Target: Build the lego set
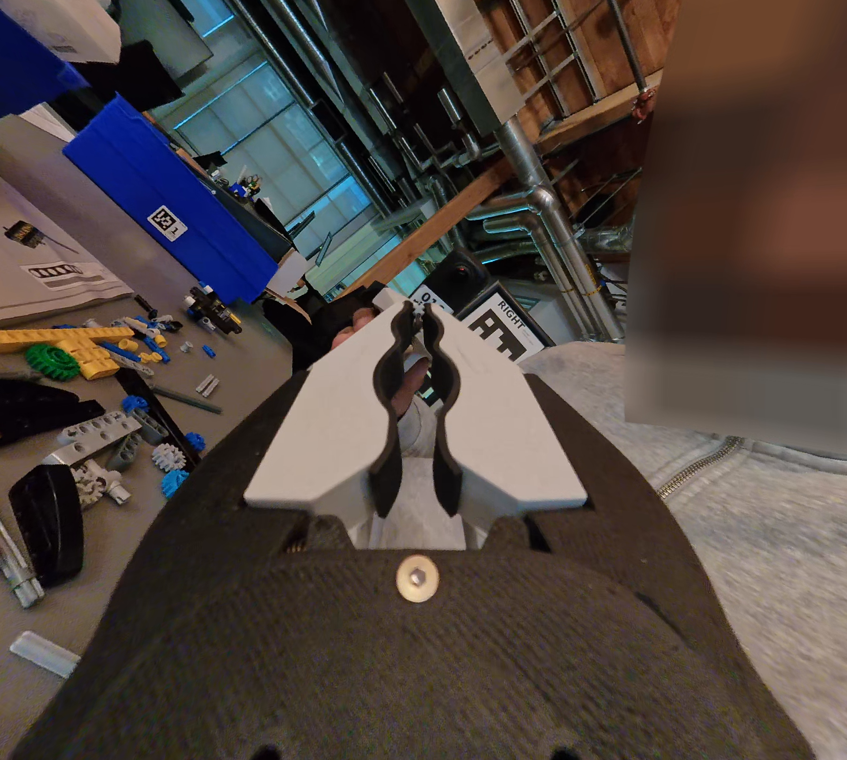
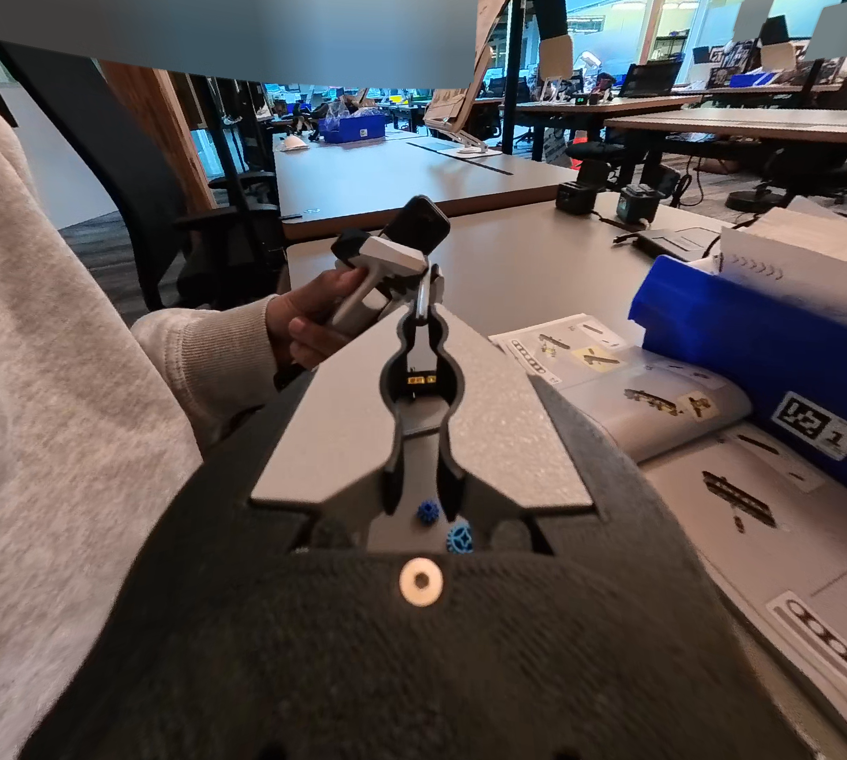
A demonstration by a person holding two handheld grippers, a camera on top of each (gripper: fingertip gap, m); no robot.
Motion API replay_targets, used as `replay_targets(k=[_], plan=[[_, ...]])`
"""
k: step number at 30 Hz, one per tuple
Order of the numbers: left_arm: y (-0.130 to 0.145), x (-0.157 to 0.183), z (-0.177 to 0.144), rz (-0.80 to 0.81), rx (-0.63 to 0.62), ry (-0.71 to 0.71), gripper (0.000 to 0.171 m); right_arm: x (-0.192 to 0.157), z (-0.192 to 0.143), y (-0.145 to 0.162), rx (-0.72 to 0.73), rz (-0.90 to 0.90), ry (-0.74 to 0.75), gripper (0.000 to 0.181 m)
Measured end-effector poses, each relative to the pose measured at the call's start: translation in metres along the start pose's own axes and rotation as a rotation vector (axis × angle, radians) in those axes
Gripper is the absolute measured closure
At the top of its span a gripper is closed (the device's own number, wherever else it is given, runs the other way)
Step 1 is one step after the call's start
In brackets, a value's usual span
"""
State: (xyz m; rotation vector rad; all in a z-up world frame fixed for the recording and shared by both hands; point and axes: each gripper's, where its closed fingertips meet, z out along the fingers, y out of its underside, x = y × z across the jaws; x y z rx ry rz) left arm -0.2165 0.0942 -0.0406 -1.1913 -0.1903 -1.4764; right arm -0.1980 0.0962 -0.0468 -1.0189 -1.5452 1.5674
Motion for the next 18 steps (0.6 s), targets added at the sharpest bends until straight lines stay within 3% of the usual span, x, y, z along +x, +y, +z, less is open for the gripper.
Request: replay_targets(k=[8, 16, 18], plan=[[0.0017, -0.0053, 0.001, 0.072, -0.011, -0.056, 0.17, 0.0039, 0.0015, 0.0022, -0.023, 0.029, 0.0, 0.179], [-0.0044, -0.0038, 0.0015, -0.013, 0.074, 0.024, 0.17, 0.0073, 0.0046, -0.001, 0.022, -0.089, 0.074, 0.172], [-0.0032, -0.0055, 0.0029, -0.034, 0.082, 0.034, 0.17, 0.007, 0.0045, -0.0019, 0.033, -0.093, 0.072, 0.179]])
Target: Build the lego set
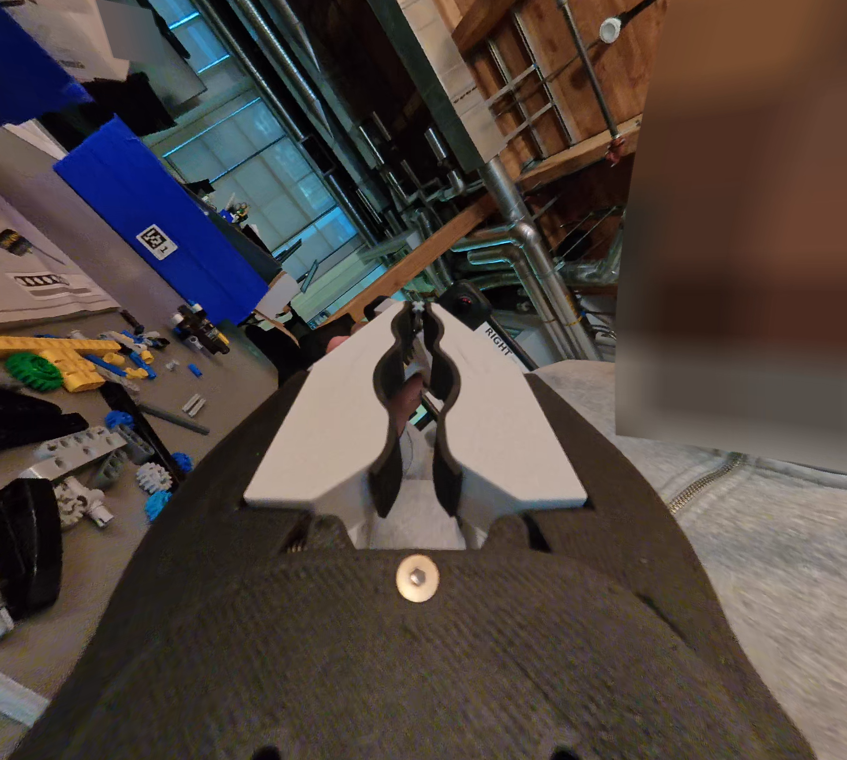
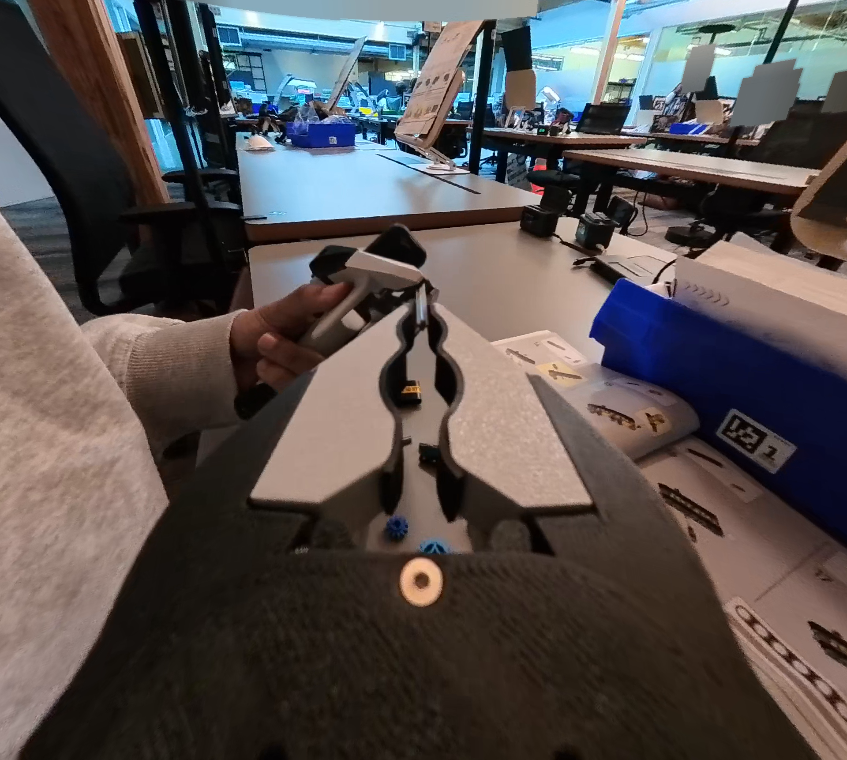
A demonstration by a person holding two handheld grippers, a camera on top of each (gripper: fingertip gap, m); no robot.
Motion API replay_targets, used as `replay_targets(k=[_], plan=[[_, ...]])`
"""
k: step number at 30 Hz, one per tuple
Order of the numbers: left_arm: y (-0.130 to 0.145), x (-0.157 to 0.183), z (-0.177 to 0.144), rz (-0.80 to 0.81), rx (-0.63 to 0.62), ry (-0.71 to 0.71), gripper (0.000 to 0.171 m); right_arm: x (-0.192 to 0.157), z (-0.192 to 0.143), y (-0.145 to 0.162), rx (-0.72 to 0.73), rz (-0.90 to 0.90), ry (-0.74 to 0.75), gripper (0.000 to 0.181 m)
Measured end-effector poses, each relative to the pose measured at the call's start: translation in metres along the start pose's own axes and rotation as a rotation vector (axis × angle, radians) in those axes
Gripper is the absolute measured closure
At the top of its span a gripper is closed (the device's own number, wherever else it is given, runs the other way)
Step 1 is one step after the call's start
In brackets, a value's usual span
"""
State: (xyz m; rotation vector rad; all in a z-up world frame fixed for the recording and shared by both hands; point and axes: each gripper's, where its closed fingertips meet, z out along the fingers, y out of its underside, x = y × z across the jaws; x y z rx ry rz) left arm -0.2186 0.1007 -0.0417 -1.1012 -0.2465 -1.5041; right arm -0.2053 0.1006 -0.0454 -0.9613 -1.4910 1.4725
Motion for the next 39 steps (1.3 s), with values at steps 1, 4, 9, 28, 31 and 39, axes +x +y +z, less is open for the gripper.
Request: replay_targets(k=[1, 4, 9, 28, 31, 39], plan=[[0.0, 0.0, 0.0, -0.008, 0.006, 0.008, 0.17, 0.0, 0.0, 0.0, 0.001, 0.006, -0.004, 0.179], [0.0, -0.003, -0.001, -0.008, 0.007, -0.005, 0.17, 0.001, 0.0, 0.003, -0.024, 0.024, -0.008, 0.178], [-0.001, -0.003, -0.002, 0.0, 0.005, -0.011, 0.17, 0.001, 0.001, 0.003, -0.039, 0.013, 0.002, 0.179], [-0.036, -0.028, -0.071, 0.367, -0.026, -0.778, 0.099, 0.028, -0.018, 0.012, -0.033, 0.135, 0.066, 0.179], [-0.003, -0.058, -0.111, 0.398, -0.171, -1.134, 0.104, 0.033, -0.02, 0.015, -0.026, 0.145, 0.065, 0.178], [0.012, -0.089, -0.14, 0.519, -0.373, -1.485, 0.105, 0.031, -0.024, 0.022, 0.006, 0.167, 0.029, 0.178]])
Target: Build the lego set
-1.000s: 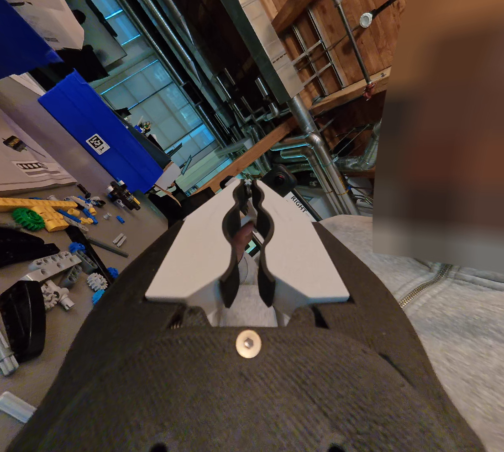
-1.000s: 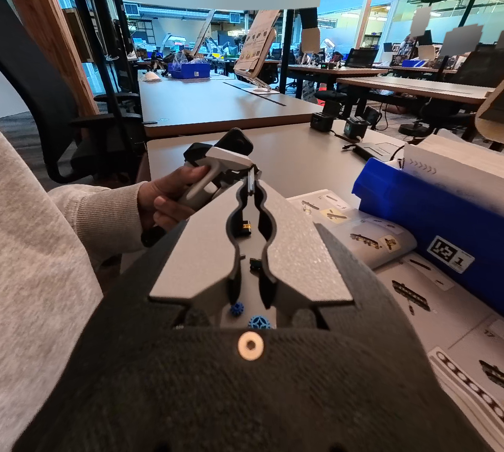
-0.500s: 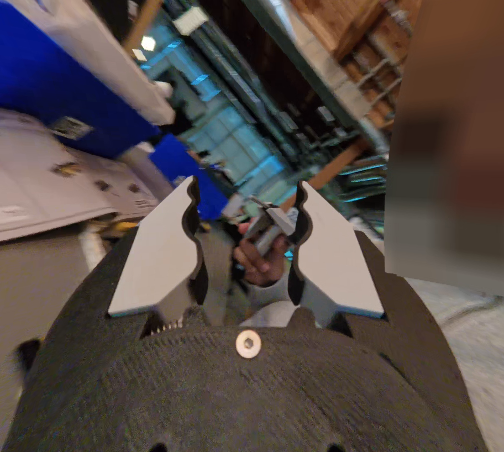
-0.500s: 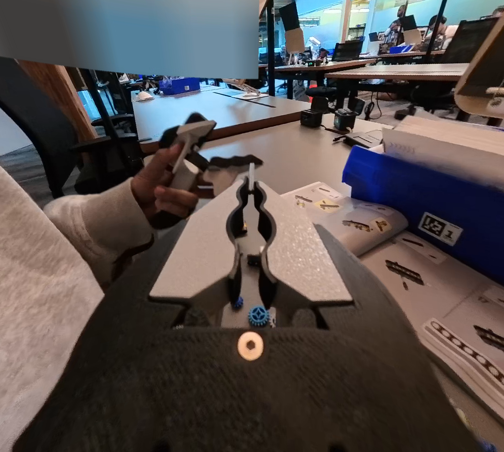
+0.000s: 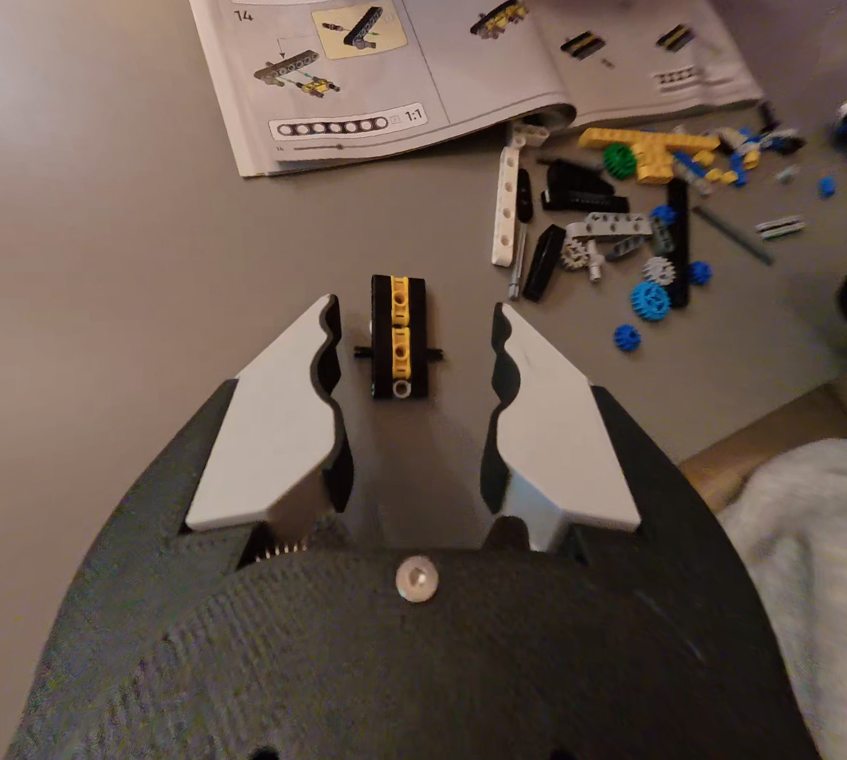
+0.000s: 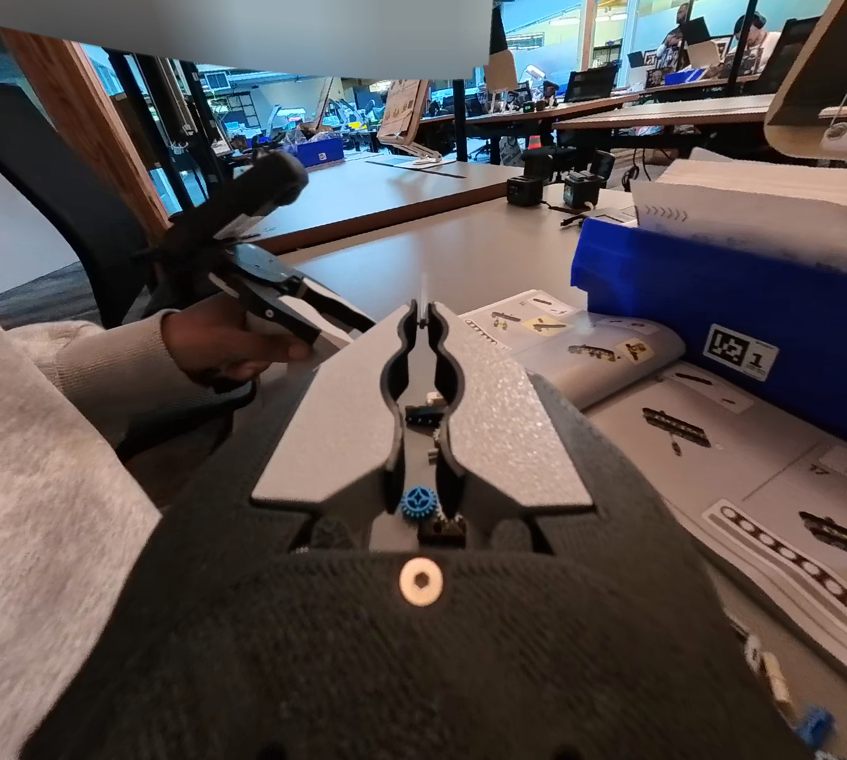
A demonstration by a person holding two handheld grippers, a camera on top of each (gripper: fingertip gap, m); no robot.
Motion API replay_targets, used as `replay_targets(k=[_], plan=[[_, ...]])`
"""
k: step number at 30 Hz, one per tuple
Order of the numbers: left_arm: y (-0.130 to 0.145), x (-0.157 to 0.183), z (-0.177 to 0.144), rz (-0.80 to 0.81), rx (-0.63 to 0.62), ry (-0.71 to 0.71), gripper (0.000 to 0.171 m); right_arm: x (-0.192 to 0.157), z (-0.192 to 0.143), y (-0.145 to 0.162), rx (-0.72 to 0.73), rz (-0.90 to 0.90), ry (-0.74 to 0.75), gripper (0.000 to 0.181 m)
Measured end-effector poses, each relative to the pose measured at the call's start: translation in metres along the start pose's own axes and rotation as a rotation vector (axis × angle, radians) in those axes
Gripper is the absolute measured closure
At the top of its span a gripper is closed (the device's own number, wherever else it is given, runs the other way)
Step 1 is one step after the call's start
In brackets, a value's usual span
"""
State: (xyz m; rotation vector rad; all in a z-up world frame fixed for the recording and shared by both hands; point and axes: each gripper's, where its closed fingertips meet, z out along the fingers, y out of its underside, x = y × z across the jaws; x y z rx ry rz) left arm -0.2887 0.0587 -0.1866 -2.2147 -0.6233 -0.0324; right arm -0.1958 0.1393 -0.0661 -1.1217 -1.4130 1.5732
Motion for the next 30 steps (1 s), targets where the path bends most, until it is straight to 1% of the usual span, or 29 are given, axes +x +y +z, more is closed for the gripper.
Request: replay_targets(k=[1, 3, 4, 6, 8, 12, 13, 15, 18, 20, 21, 24, 25, 30], plan=[[0.001, -0.001, 0.004, 0.023, -0.021, -0.019, 0.106, 0.0, -0.002, 0.0, 0.002, -0.002, 0.0, 0.178], [0.005, -0.004, 0.011, 0.058, -0.077, -0.048, 0.114, 0.001, -0.007, -0.001, 0.01, 0.004, 0.003, 0.179], [0.005, -0.006, 0.012, 0.077, -0.086, -0.071, 0.119, 0.001, -0.009, -0.002, 0.014, 0.011, 0.004, 0.179], [0.005, -0.009, 0.012, 0.111, -0.115, -0.114, 0.133, 0.001, -0.013, 0.001, 0.017, 0.024, 0.008, 0.179], [0.006, -0.009, 0.011, 0.125, -0.133, -0.116, 0.147, 0.003, -0.015, 0.005, 0.011, 0.03, 0.014, 0.179], [0.006, -0.006, 0.009, 0.113, -0.137, -0.071, 0.149, 0.005, -0.014, 0.01, -0.011, 0.04, 0.019, 0.179], [0.002, -0.004, 0.008, 0.095, -0.112, -0.045, 0.149, 0.006, -0.014, 0.011, -0.022, 0.037, 0.022, 0.179], [-0.013, 0.012, 0.002, 0.034, -0.006, 0.078, 0.149, 0.006, -0.013, 0.014, -0.051, 0.027, 0.031, 0.179], [-0.045, 0.047, -0.015, -0.15, 0.18, 0.38, 0.149, 0.003, -0.01, 0.016, -0.086, 0.022, 0.034, 0.179], [-0.058, 0.058, -0.021, -0.273, 0.243, 0.534, 0.149, -0.001, -0.007, 0.016, -0.107, 0.025, 0.034, 0.179], [-0.06, 0.06, -0.019, -0.301, 0.253, 0.565, 0.149, -0.002, -0.006, 0.017, -0.122, 0.023, 0.035, 0.179], [-0.055, 0.07, -0.008, -0.264, 0.237, 0.581, 0.149, -0.004, -0.004, 0.025, -0.176, -0.001, 0.055, 0.179], [-0.055, 0.075, -0.006, -0.259, 0.234, 0.605, 0.149, -0.004, -0.004, 0.028, -0.195, -0.013, 0.069, 0.179], [-0.057, 0.094, 0.001, -0.327, 0.224, 0.738, 0.149, 0.0, -0.007, 0.036, -0.253, -0.048, 0.127, 0.179]])
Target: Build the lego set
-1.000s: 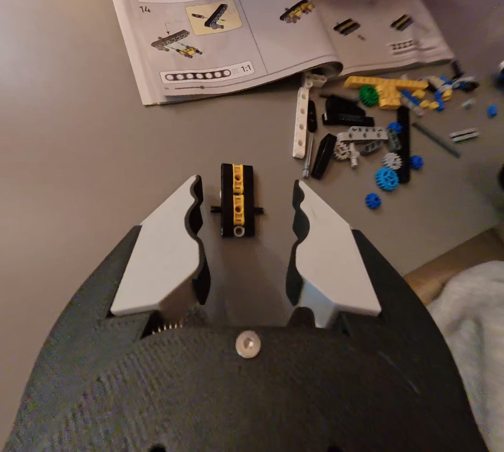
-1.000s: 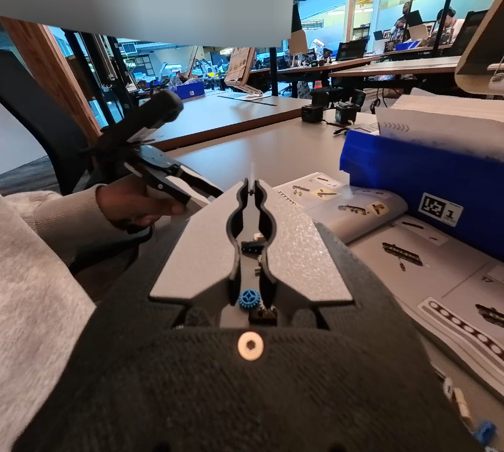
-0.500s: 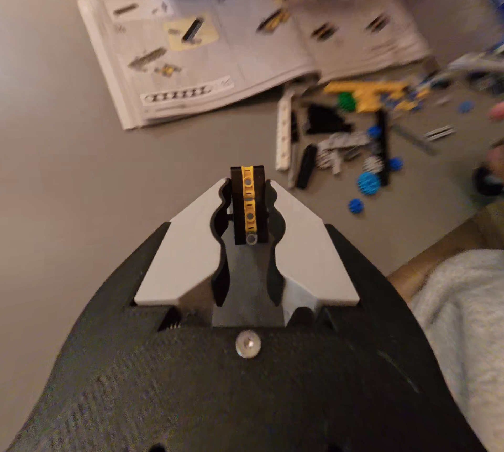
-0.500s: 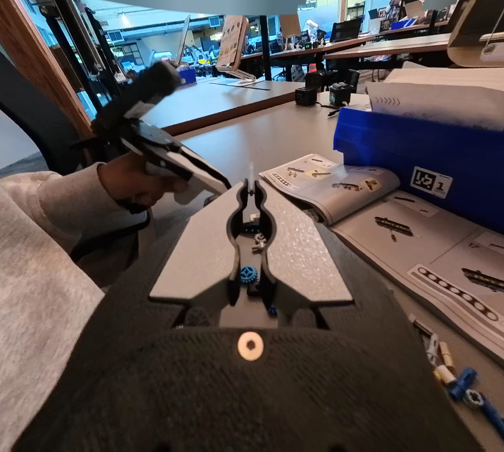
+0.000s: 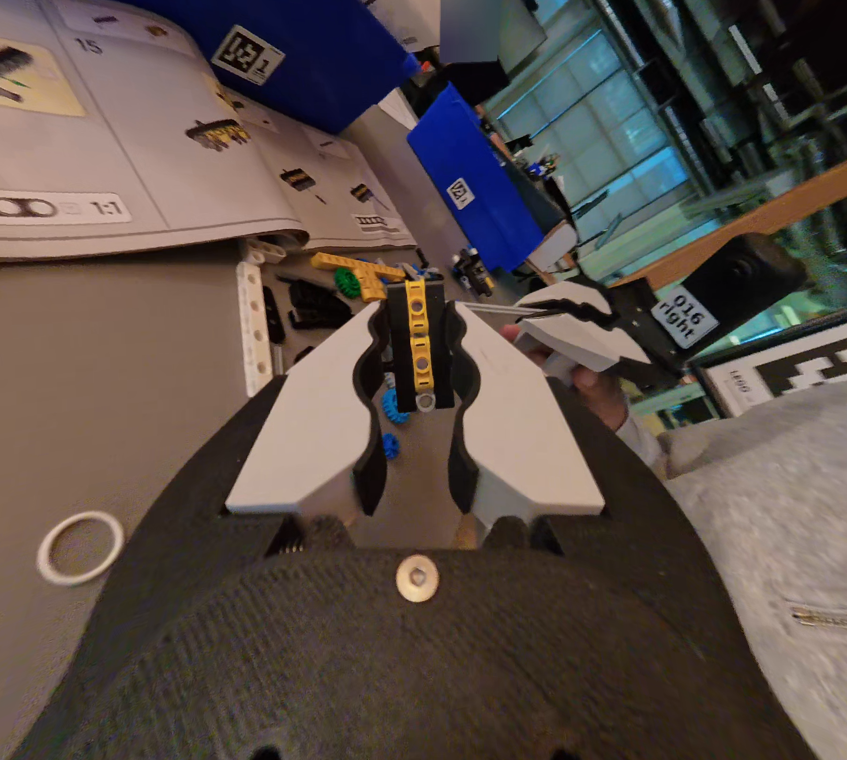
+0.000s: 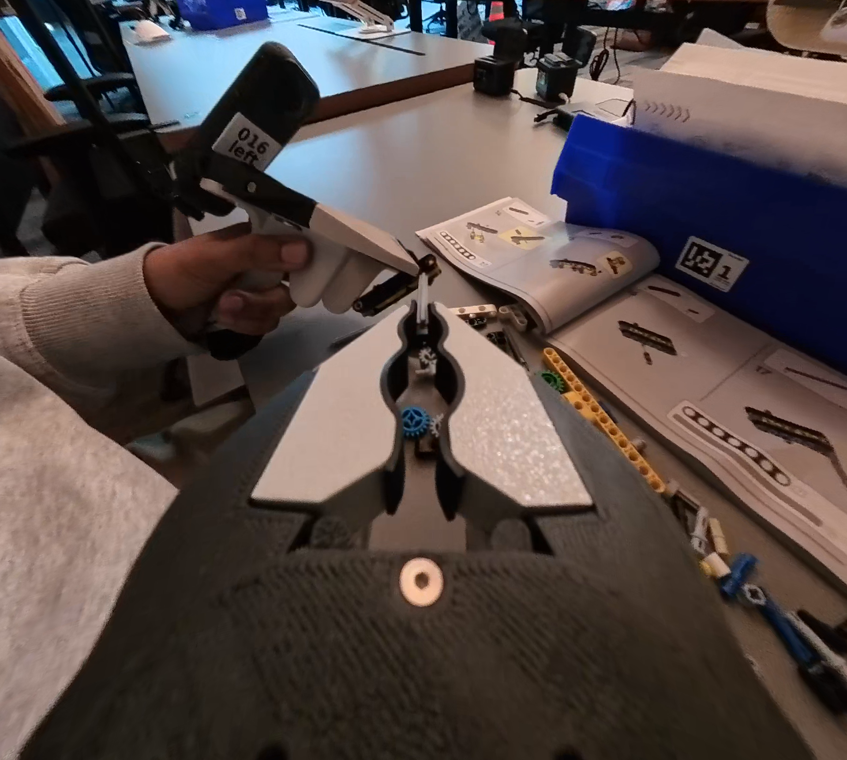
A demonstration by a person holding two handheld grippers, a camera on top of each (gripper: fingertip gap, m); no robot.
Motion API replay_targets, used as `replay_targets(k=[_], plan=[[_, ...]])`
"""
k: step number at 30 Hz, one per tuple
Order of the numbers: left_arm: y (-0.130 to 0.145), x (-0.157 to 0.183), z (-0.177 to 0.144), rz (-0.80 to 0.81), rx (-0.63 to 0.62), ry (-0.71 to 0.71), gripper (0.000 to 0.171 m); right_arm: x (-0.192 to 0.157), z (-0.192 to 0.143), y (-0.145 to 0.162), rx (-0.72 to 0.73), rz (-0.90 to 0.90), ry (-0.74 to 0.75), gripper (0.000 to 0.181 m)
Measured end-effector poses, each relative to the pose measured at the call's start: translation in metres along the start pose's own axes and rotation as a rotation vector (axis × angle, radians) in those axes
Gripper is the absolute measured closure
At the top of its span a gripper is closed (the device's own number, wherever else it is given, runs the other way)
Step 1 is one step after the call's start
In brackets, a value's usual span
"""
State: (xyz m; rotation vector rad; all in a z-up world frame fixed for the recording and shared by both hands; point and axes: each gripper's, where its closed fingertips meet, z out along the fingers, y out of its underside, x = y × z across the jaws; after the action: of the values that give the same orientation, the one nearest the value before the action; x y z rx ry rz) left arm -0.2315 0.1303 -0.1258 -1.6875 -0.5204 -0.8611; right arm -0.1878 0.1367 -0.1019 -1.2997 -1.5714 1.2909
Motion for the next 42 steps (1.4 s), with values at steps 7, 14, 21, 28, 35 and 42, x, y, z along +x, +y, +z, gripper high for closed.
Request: replay_targets(k=[7, 14, 21, 28, 35, 42], plan=[[0.001, 0.004, 0.001, -0.124, 0.023, 0.099, 0.149, 0.003, 0.0, -0.002, -0.005, -0.002, 0.029, 0.179], [0.003, 0.002, 0.002, -0.128, 0.013, 0.09, 0.149, 0.003, 0.0, -0.006, 0.015, 0.011, 0.028, 0.179], [0.005, 0.001, 0.003, -0.113, 0.005, 0.074, 0.148, 0.002, 0.002, -0.004, 0.009, 0.02, 0.027, 0.179], [0.007, 0.0, 0.004, -0.078, -0.009, 0.045, 0.148, 0.003, 0.003, -0.001, -0.01, 0.01, 0.035, 0.179], [0.012, -0.005, 0.004, 0.035, -0.056, -0.047, 0.148, 0.002, 0.003, 0.005, -0.057, -0.039, 0.045, 0.179], [0.015, -0.008, 0.005, 0.197, -0.093, -0.157, 0.148, 0.002, 0.002, 0.01, -0.071, -0.028, 0.06, 0.179]])
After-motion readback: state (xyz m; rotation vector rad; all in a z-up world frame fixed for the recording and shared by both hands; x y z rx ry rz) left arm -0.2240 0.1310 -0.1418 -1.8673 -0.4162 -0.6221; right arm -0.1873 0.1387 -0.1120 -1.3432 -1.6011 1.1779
